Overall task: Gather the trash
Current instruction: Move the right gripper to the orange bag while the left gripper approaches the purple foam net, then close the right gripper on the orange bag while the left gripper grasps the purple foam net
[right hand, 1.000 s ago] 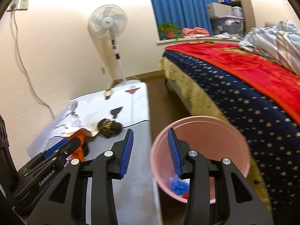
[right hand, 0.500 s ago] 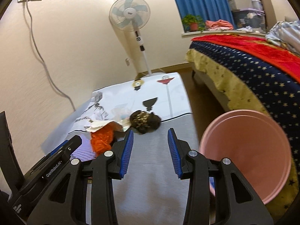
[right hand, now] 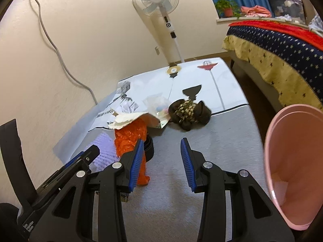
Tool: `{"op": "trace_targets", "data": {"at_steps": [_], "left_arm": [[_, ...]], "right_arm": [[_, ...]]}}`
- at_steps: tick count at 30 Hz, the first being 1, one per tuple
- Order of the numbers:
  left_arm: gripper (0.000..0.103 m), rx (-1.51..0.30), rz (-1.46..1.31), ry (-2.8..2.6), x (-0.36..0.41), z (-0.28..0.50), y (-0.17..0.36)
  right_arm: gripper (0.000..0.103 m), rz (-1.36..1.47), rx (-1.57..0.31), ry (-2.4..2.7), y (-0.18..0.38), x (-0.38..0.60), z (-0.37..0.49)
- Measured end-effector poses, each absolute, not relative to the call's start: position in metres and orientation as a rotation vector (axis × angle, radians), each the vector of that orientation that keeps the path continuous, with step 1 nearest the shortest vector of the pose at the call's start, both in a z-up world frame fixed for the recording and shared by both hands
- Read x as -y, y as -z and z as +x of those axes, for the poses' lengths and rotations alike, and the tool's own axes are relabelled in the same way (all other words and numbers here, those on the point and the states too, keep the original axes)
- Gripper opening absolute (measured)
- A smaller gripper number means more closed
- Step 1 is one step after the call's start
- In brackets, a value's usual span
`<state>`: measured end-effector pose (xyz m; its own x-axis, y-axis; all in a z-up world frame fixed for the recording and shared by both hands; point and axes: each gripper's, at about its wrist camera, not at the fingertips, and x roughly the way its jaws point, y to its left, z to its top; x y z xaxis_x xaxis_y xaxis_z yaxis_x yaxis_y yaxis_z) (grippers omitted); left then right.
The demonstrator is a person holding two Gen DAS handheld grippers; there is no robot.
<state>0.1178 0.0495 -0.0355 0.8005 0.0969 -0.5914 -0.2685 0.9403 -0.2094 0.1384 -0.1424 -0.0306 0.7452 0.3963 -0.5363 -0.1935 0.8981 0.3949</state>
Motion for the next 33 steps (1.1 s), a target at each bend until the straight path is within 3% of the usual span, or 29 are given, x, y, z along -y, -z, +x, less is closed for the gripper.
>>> {"op": "trace_targets", "data": {"at_steps": [8,9,11,24,27,30,33], "left_arm": [[0.037,-0.654,-0.335,-0.276,-0.072,0.128,0.049],[0.04,-0.659,-0.338,-0.278,-0.073,0.129,0.05],[0.057,-0.675,-0.346,-0.283,-0.074,0.133,0.053],[0.056,-0.771,-0.389,-0.278,-0.082,0.151,0.068],[0.044,-0.759,-0.406,-0.264,-0.085,0.149,0.068],[0.028,-0.745,-0.384,-0.254,-0.081,0.147,0.065],[0.021,-0.725,-0.365,-0.254,-0.08,0.143,0.06]], "right_arm": [[0.046,0.324,-0.668,-0.426,0.036,0.122,0.155],[0.047,0.323,-0.67,-0.437,0.037,0.12,0.157],[0.047,0.317,-0.677,-0.454,0.04,0.115,0.159],[0.047,0.322,-0.722,-0.494,0.055,0.105,0.17],[0.042,0.319,-0.728,-0.512,0.055,0.102,0.171],[0.027,0.314,-0.734,-0.544,0.054,0.097,0.169],[0.018,0.297,-0.73,-0.558,0.05,0.095,0.165]]}}
